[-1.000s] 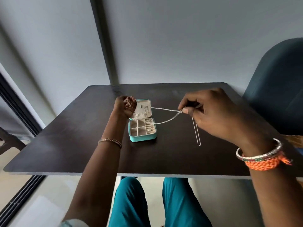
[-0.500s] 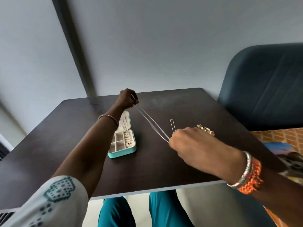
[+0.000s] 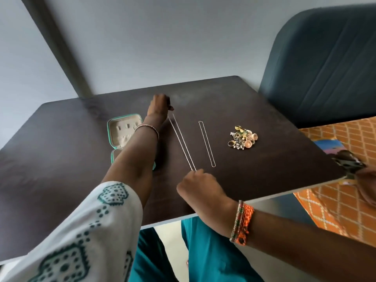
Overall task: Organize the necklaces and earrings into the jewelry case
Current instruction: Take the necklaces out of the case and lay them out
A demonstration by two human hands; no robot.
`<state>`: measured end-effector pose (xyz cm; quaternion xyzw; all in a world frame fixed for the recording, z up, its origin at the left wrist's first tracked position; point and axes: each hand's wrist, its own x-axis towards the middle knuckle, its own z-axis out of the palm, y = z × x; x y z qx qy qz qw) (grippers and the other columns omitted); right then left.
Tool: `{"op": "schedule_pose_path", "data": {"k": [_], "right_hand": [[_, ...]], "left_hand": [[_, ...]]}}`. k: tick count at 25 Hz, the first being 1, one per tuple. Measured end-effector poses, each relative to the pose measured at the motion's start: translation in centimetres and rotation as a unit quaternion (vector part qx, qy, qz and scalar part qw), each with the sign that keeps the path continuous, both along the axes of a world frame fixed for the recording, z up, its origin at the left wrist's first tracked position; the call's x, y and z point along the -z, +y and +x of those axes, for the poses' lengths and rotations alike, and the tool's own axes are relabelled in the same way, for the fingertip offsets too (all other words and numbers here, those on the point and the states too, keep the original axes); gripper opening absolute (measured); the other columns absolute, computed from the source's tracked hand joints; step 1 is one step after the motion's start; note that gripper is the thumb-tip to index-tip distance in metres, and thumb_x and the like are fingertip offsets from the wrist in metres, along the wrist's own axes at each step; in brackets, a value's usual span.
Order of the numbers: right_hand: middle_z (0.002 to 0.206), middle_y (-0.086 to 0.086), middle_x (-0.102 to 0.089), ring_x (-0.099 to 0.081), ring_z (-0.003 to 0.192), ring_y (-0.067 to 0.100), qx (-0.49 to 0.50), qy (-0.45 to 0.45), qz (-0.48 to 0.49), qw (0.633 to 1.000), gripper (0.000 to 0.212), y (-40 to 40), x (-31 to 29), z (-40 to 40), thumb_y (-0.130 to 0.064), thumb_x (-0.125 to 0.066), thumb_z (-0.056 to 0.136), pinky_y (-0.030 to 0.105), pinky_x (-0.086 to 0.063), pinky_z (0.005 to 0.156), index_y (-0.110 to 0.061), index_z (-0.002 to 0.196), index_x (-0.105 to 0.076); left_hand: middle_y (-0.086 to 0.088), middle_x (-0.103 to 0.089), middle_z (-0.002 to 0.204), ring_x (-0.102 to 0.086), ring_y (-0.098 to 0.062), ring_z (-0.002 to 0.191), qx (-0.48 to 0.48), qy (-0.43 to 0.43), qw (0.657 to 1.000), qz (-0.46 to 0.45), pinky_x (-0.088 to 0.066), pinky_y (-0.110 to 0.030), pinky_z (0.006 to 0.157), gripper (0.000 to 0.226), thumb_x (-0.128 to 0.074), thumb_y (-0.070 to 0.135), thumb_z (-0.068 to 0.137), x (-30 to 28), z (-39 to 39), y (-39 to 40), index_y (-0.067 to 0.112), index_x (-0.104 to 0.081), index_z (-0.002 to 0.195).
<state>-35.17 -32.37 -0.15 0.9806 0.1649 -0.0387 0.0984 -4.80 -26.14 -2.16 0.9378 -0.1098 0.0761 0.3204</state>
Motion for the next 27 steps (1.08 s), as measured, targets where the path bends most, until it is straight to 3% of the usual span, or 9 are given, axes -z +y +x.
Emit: {"op": "schedule_pose_path", "data": {"k": [6,8,11,18,21,23,25,27], "right_hand": [[0.108,0.029,-0.053,-0.057,0.098,0.041,0.121,0.004,0.026,0.992,0.025,0.4,0.8,0.2,0.012,-0.038,0.093,0.046,-0.057,0.077,0.015,0.112,-0.054],[0.111,0.032,-0.051,-0.056,0.099,0.044,0.124,0.003,0.001,0.992,0.027,0.7,1.2,-0.1,0.014,-0.034,0.093,0.046,-0.056,0.078,0.018,0.113,-0.051],[0.115,0.037,-0.049,-0.055,0.101,0.048,0.123,0.013,-0.049,0.991,0.028,1.2,1.8,-0.7,0.014,-0.035,0.092,0.046,-0.056,0.079,0.020,0.115,-0.049],[0.122,0.036,-0.049,-0.056,0.107,0.048,0.100,0.042,-0.035,0.993,0.029,0.8,0.4,-0.7,0.008,-0.037,0.096,0.045,-0.056,0.080,0.015,0.120,-0.051],[0.112,0.022,-0.060,-0.062,0.102,0.038,0.096,0.020,0.054,0.994,0.026,0.1,-1.0,-0.5,0.006,-0.041,0.093,0.039,-0.053,0.075,0.004,0.111,-0.059],[0.108,0.012,-0.063,-0.064,0.101,0.032,0.105,0.008,0.140,0.985,0.018,-0.8,-1.6,0.0,0.001,-0.050,0.092,0.035,-0.050,0.073,-0.007,0.105,-0.060],[0.105,0.010,-0.064,-0.064,0.099,0.030,0.137,0.000,0.228,0.964,0.009,-2.2,-1.1,0.9,-0.016,-0.060,0.091,0.034,-0.050,0.074,-0.011,0.099,-0.059],[0.097,0.011,-0.067,-0.067,0.089,0.029,0.204,0.035,0.317,0.926,0.021,-3.5,0.2,2.2,-0.029,-0.068,0.086,0.035,-0.053,0.075,-0.010,0.091,-0.060]], "left_hand": [[-0.015,-0.071,0.081,-0.070,-0.023,0.082,0.030,0.006,1.000,0.001,-0.054,-0.030,0.073,0.014,-0.053,-0.010,0.078,1.6,1.0,-0.6,-0.002,-0.064,0.081],[-0.012,-0.067,0.082,-0.063,-0.018,0.083,0.040,0.001,0.999,0.018,-0.048,-0.028,0.073,0.009,-0.065,-0.001,0.080,1.7,0.9,-0.7,-0.002,-0.067,0.088],[-0.015,-0.070,0.091,-0.062,-0.024,0.091,0.045,-0.004,0.999,0.024,-0.044,-0.030,0.074,0.016,-0.069,0.010,0.081,1.6,1.0,-0.6,0.000,-0.070,0.093],[-0.012,-0.070,0.087,-0.063,-0.019,0.083,0.036,0.001,0.999,-0.001,-0.037,-0.020,0.067,0.012,-0.062,0.006,0.086,2.0,1.1,-0.6,0.001,-0.069,0.093],[-0.020,-0.070,0.099,-0.064,-0.027,0.093,0.025,0.001,0.999,-0.020,-0.041,-0.024,0.075,0.018,-0.057,0.009,0.090,2.1,1.0,-0.5,-0.002,-0.070,0.098],[-0.020,-0.069,0.106,-0.060,-0.022,0.091,0.003,0.022,0.999,-0.031,-0.041,-0.024,0.079,0.023,-0.051,0.007,0.091,2.0,0.9,0.0,0.000,-0.069,0.102],[-0.018,-0.067,0.114,-0.060,-0.022,0.102,-0.018,0.049,0.997,-0.050,-0.040,-0.023,0.081,0.026,-0.050,0.013,0.093,2.2,1.2,0.5,0.002,-0.067,0.110],[-0.015,-0.066,0.115,-0.059,-0.024,0.111,-0.016,0.063,0.997,-0.053,-0.042,-0.025,0.087,0.031,-0.056,0.024,0.094,2.4,1.1,0.6,0.003,-0.065,0.114]]}}
